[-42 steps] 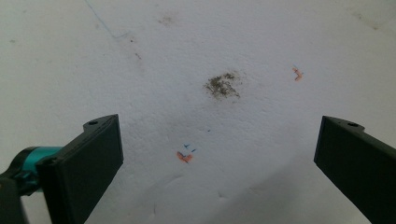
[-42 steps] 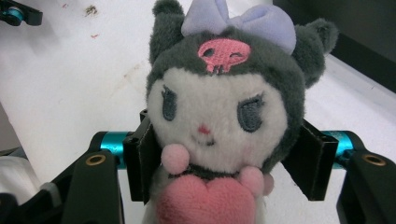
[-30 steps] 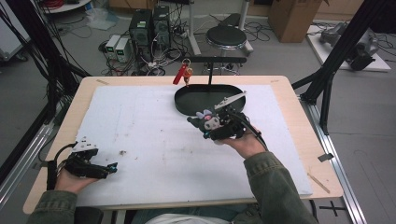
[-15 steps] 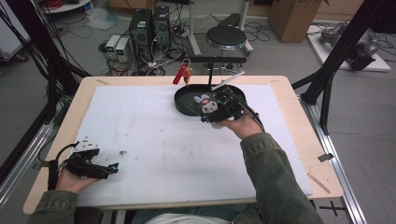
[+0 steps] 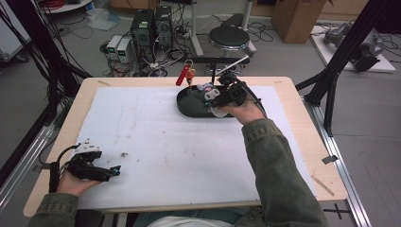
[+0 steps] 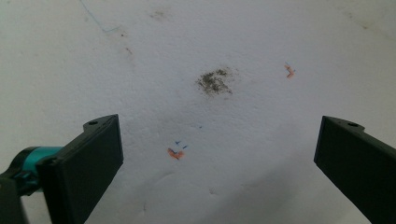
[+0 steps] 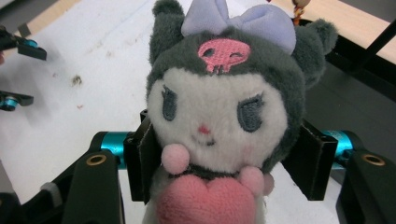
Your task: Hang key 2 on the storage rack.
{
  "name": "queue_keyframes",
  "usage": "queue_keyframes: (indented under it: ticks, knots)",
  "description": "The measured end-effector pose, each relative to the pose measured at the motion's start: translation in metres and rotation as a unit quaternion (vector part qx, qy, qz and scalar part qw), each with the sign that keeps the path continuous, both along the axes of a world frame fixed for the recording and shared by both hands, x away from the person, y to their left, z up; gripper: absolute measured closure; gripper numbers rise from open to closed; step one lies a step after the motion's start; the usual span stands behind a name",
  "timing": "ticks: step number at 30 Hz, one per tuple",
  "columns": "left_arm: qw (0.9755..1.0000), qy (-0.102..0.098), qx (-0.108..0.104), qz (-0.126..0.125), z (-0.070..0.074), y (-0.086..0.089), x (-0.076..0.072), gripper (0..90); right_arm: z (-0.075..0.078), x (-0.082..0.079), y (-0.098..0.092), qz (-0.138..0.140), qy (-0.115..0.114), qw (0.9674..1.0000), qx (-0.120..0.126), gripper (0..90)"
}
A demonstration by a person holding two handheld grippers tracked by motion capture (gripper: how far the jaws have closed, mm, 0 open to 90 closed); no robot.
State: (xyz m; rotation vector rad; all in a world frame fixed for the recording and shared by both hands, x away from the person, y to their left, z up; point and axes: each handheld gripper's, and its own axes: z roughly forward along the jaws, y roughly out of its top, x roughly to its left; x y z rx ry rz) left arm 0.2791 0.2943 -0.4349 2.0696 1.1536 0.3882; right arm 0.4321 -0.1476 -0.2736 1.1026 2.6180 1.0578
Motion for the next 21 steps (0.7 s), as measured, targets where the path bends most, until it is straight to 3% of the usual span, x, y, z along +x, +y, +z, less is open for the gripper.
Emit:
queue_keyframes:
  ticks: [9, 15, 21]
  knots:
    - [1.0, 0.005, 0.005, -0.002, -0.002, -0.001, 0.001, 1.7, -0.001, 0.024, -0.007, -0.021, 0.002, 0.9998, 0.002, 35.8]
    - [0.9998, 0.011, 0.011, -0.007, -0.004, -0.002, 0.003, 1.8, 0.008, 0.046, -0.007, -0.034, -0.007, 0.9991, 0.023, 35.7]
    - [1.0, 0.005, 0.004, -0.006, -0.003, -0.002, 0.002, 1.7, 0.021, 0.067, -0.004, -0.036, -0.011, 0.9992, -0.014, 35.7]
